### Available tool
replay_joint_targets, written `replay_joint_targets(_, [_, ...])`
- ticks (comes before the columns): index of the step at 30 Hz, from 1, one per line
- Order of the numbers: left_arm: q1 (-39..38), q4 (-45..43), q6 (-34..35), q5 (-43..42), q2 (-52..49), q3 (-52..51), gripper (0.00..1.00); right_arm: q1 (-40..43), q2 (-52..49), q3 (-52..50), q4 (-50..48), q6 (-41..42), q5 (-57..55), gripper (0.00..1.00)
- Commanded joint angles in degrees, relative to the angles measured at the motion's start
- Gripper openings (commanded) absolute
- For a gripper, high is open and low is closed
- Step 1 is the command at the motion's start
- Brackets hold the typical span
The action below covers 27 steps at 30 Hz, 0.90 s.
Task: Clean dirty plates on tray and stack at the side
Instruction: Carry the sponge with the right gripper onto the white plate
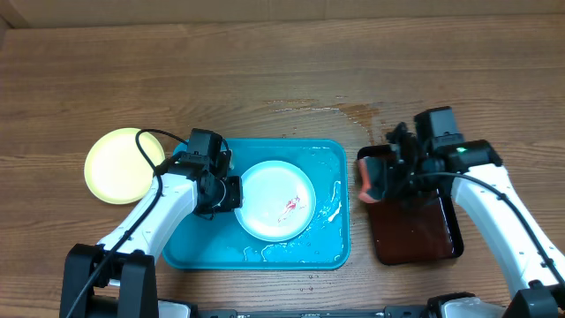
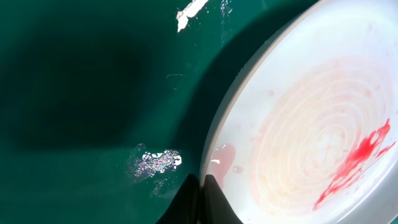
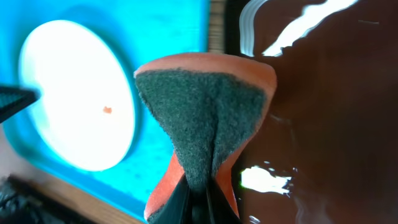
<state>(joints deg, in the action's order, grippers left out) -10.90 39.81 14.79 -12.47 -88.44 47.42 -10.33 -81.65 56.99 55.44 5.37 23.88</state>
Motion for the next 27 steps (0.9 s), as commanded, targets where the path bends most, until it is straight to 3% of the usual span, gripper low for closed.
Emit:
replay_joint_targets(1, [-0.4, 0.0, -1.0, -1.2, -0.4, 1.2, 0.04, -6.0, 0.5, 1.0, -2.2, 2.5, 3.6, 0.04])
replay_joint_targets(11, [-0.4, -0.5, -0.9, -0.7, -0.4, 1.2, 0.04, -24.3, -0.7, 2.1, -11.7, 18.3, 3.3, 0.04])
replay_joint_targets(21, [-0.4, -1.0, -0.8, -1.1, -0.4, 1.2, 0.04, -28.8, -13.8, 2.1, -22.4, 32.6, 8.8, 0.04])
replay_joint_targets(27, [-0.4, -0.2, -0.9, -1.1, -0.4, 1.2, 0.04, -28.0, -15.9, 3.8, -18.1, 33.1, 2.4, 0.04])
